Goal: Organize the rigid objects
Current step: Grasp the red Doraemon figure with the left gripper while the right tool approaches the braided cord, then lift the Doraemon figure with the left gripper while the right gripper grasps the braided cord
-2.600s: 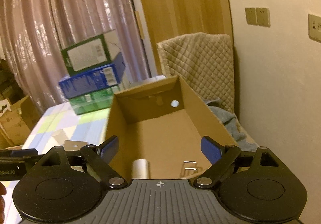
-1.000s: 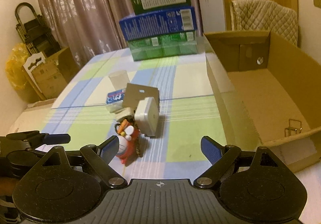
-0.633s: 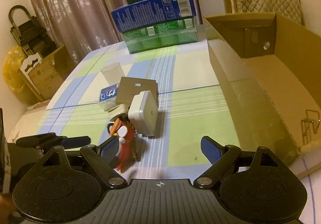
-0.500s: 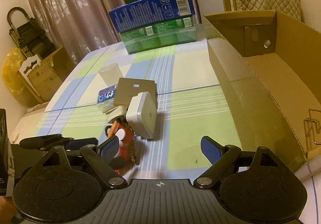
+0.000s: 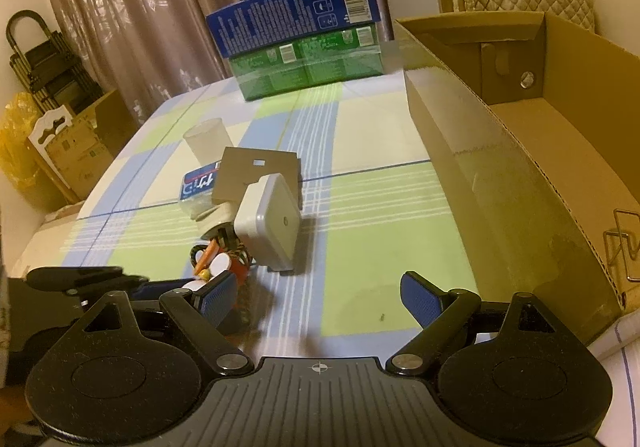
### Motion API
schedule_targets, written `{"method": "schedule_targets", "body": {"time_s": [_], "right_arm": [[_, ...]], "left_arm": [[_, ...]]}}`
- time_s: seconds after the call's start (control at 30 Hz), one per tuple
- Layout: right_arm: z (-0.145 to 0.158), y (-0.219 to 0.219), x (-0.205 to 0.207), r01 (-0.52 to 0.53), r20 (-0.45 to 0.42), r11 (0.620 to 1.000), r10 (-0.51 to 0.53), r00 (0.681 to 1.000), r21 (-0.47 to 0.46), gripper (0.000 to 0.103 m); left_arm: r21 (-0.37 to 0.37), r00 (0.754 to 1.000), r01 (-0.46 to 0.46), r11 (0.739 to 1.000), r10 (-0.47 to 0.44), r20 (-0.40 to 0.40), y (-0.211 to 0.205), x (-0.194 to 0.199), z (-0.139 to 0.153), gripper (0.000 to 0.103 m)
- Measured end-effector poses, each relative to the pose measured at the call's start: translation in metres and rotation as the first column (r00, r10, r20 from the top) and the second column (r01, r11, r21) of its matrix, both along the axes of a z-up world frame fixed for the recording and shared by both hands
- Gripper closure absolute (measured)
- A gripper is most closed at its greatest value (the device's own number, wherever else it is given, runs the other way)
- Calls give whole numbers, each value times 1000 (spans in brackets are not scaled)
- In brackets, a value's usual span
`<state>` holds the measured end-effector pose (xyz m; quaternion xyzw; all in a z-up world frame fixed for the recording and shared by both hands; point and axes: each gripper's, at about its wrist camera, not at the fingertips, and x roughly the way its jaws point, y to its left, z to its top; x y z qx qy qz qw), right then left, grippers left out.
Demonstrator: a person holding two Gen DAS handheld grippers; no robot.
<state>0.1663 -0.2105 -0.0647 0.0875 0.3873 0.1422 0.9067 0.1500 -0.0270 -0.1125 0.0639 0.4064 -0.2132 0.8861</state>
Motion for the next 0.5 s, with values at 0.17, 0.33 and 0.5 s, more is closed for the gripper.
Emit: {"method": "schedule_targets", "body": {"time_s": [0.17,0.33,0.5], "right_arm": [[-1,1,0,-10,-5,1000,10,1000,-5,17],[-3,6,1,-31,-10,999,30,999,-11,17],[-8,13,2,-63,-30,998,62,998,-30,17]], "left_arm": [[16,999,-26,1000,26,19,9,-18,8,62],[36,993,-117,992,116,30,28,-27,13,62],[45,990,-144,989,144,-5,38,-22,7,62]]}}
